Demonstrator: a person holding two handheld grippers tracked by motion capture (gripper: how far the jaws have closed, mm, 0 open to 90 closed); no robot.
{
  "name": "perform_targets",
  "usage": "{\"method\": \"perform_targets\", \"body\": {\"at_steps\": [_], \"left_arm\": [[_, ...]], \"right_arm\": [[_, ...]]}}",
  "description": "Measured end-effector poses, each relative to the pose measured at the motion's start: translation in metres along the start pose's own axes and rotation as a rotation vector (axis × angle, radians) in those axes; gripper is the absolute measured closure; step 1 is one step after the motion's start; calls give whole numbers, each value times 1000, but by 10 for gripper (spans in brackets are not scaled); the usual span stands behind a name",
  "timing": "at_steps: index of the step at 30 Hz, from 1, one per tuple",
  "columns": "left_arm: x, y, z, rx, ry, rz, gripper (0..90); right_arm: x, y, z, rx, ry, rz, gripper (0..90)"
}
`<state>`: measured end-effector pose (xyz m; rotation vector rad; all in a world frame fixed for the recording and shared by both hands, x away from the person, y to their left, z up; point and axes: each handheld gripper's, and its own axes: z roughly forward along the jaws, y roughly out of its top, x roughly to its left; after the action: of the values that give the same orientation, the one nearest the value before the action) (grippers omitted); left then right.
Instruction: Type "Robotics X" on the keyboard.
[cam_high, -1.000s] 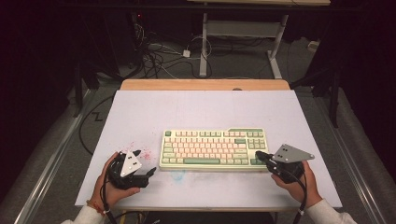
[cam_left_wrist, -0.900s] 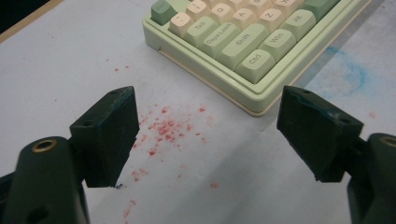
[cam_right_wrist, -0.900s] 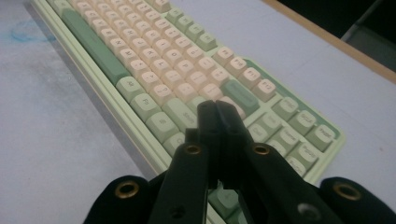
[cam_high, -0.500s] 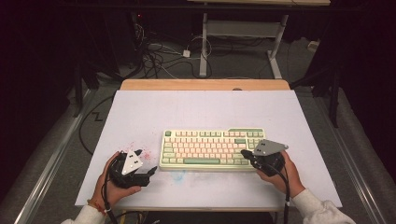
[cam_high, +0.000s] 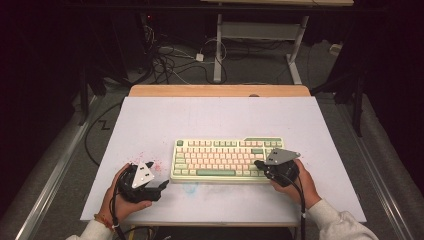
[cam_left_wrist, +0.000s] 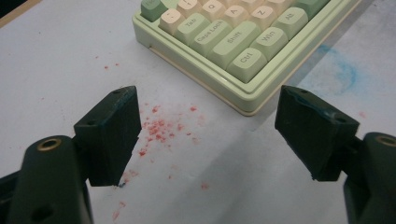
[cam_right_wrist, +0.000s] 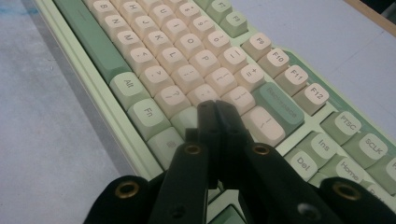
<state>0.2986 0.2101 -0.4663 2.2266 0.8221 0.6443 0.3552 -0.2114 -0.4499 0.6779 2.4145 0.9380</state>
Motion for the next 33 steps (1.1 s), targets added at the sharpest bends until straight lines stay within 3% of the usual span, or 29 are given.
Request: {"method": "perform_targets", "body": {"at_steps": [15, 18, 22, 26, 29, 33], "left_arm": [[0, 2, 0, -1, -5, 2, 248], [1, 4, 0, -2, -24, -13, 326], [5, 10, 1, -5, -71, -49, 572], [7, 18, 7, 38, -85, -44, 735], [7, 24, 13, 64, -92, -21, 813], [4, 35, 17, 65, -99, 6, 874]], "right_arm": [[0, -2, 3, 15, 1, 5, 898], [0, -3, 5, 25, 2, 3, 898], [1, -4, 6, 22, 1, 4, 898], [2, -5, 6, 18, -6, 7, 898], [2, -5, 6, 18, -6, 9, 898], [2, -6, 6, 16, -7, 9, 899]]}}
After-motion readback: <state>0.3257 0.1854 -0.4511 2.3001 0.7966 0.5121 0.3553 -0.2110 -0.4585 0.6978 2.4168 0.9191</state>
